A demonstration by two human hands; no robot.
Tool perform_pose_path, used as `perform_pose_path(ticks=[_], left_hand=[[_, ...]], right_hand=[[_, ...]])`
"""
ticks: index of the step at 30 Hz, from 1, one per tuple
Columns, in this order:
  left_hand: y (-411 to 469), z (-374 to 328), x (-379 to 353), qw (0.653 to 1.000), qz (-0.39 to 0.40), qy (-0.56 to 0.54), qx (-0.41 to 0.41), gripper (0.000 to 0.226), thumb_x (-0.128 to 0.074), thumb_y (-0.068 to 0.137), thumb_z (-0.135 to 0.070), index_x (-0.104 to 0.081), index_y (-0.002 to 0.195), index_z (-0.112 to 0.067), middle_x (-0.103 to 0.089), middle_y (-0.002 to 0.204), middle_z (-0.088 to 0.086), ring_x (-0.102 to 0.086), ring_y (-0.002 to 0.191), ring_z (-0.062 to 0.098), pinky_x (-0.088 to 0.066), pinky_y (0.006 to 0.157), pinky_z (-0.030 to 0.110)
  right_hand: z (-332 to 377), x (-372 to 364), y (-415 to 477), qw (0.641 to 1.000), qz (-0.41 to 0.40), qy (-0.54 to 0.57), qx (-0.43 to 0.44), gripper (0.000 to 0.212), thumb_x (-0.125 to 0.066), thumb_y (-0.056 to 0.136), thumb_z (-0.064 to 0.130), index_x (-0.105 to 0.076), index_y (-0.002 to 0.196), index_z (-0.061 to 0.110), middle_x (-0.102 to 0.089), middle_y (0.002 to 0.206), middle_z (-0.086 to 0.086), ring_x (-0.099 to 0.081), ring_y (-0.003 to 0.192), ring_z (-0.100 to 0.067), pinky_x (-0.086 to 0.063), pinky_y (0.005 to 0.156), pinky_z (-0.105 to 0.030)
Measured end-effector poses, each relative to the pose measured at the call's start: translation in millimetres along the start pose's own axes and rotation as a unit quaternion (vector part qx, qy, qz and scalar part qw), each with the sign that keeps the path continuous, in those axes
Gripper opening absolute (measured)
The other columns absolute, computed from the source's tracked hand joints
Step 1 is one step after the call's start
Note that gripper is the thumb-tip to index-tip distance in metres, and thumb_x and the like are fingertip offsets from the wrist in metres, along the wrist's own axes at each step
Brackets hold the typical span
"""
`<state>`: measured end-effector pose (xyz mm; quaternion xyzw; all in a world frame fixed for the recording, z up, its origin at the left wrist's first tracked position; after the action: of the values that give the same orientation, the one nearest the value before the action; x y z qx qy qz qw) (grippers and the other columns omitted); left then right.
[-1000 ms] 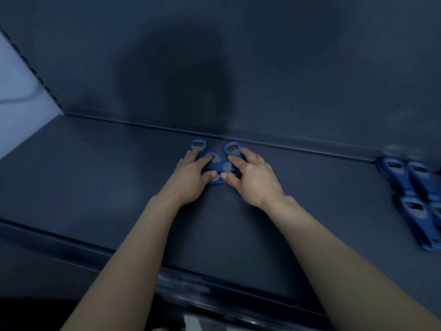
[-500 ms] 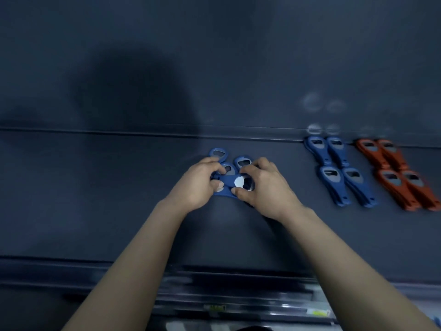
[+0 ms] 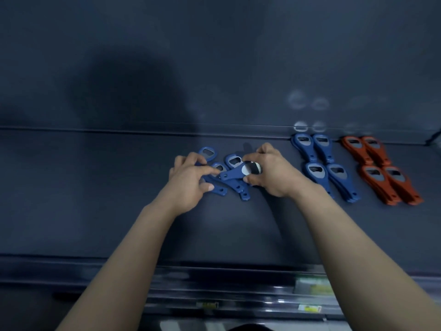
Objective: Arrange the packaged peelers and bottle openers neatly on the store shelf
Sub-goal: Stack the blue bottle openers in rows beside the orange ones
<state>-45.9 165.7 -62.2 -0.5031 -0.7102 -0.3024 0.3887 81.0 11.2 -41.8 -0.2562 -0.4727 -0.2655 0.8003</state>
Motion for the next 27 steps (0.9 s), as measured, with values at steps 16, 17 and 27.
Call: perform_pose_path(ticks=[16,17,27], left_hand=[[1.9,-6.9,-9.5,0.997,-0.074,-0.004,0.009,0.016,-0.059,0.09,-0.023,-0.064,0.082,-0.011,-0.054,0.091,-0.002,-0.051,0.082,0.013,-0.037,0.072,0.025],[1.6,-5.4,-8.3,0.997,-0.076,-0.011,0.016,0.019,-0.059,0.09,-0.024,-0.061,0.079,-0.008,-0.054,0.089,-0.001,-0.051,0.078,0.013,-0.037,0.07,0.025],[-9.6,-11.1,-11.5,0.979,-0.101,0.128,0.124,0.054,-0.054,0.078,-0.063,-0.057,0.1,-0.015,-0.05,0.11,0.002,-0.039,0.108,0.023,-0.033,0.093,0.035]], right_hand=[[18.8,-15.1,18.7,0.98,-0.13,0.007,-0.147,0.056,-0.063,0.078,0.058,-0.051,0.092,0.005,-0.059,0.107,-0.017,-0.051,0.108,-0.034,-0.041,0.073,-0.034],[22.0,-16.8,19.4,0.981,-0.119,0.001,-0.153,0.058,-0.065,0.079,0.055,-0.053,0.102,0.003,-0.058,0.113,-0.017,-0.049,0.112,-0.034,-0.042,0.078,-0.035],[27.0,-11.2,10.0,0.985,-0.141,-0.032,-0.091,0.022,-0.055,0.091,0.017,-0.057,0.109,0.004,-0.062,0.108,-0.018,-0.052,0.106,-0.035,-0.041,0.085,-0.035]])
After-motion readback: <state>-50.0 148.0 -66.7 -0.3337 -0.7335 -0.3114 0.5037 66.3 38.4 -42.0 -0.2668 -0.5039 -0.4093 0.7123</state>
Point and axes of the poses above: each hand's wrist, its own y-axis towards the middle knuckle, its own x-axis out of the back of the hand, z = x × y, the point moved 1 cm from there along y, towards the middle knuckle
